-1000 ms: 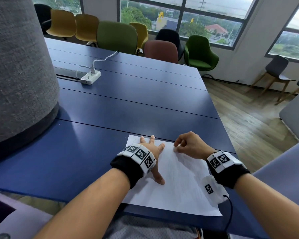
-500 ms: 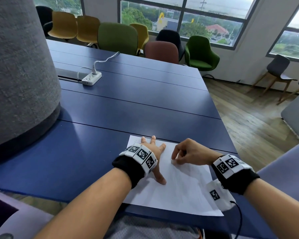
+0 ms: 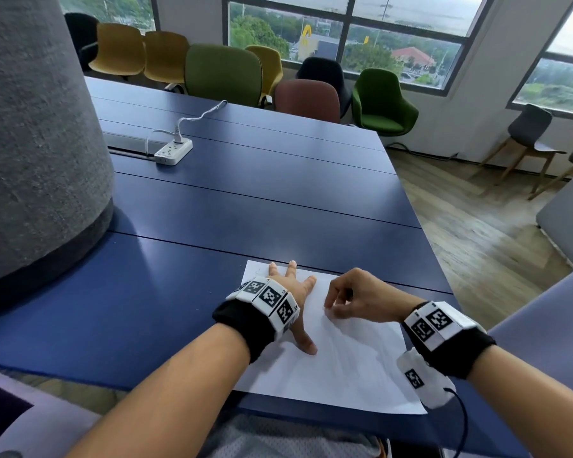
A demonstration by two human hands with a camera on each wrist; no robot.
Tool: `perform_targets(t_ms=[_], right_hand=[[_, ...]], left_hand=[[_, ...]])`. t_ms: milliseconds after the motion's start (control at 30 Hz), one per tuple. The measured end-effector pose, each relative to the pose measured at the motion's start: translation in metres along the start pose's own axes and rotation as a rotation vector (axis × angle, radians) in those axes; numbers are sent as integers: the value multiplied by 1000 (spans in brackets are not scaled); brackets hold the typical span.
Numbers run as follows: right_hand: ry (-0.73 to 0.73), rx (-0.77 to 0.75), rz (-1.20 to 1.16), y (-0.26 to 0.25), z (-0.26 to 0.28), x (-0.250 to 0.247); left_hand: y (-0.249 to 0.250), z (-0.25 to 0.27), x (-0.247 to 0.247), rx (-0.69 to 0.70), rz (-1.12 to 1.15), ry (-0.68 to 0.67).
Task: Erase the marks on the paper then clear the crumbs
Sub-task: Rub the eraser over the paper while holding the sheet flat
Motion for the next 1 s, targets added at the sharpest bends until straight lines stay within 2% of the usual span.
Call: perform_targets(t_ms=[67, 100, 200, 233, 367, 533, 667, 700, 800, 833, 967, 1000], right_hand=[[-104, -14, 48, -4, 4, 8], [-91, -10, 55, -4, 1, 6], [69, 7, -4, 0, -5, -7], [73, 2, -29, 0, -4, -6], [-127, -40, 17, -8, 5, 12], [19, -11, -67, -1, -3, 2], [-183, -29, -38, -3, 10, 21], [-174, -24, -37, -3, 8, 19], [-2, -4, -73, 0, 1, 5], [9, -6, -82, 1, 3, 5], [-238, -46, -22, -6, 21, 29], [-246, -38, -12, -5, 21, 29]], left_hand=[[1, 1, -1, 1, -3, -5], [1, 1, 0, 0, -2, -7], [0, -1, 1, -4, 1, -9], [0, -1, 2, -5, 0, -8], [1, 1, 1, -3, -9, -8], [1, 1, 0, 3, -2, -2], [2, 2, 0, 0, -6, -10], [2, 2, -1, 1, -8, -7], [2, 1, 0, 4, -5, 3], [2, 1, 0, 5, -1, 4], [1, 1, 0, 8, 6, -3], [1, 1, 0, 8, 5, -4]])
Point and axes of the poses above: each hand's wrist, its own z-axis away from the middle knuckle, its own x-axis out of the palm, y = z × x, the point moved 8 cm from there along -z, towards the middle knuckle, and after that the axes turned 12 degrees about x, right-handed, at the moved point
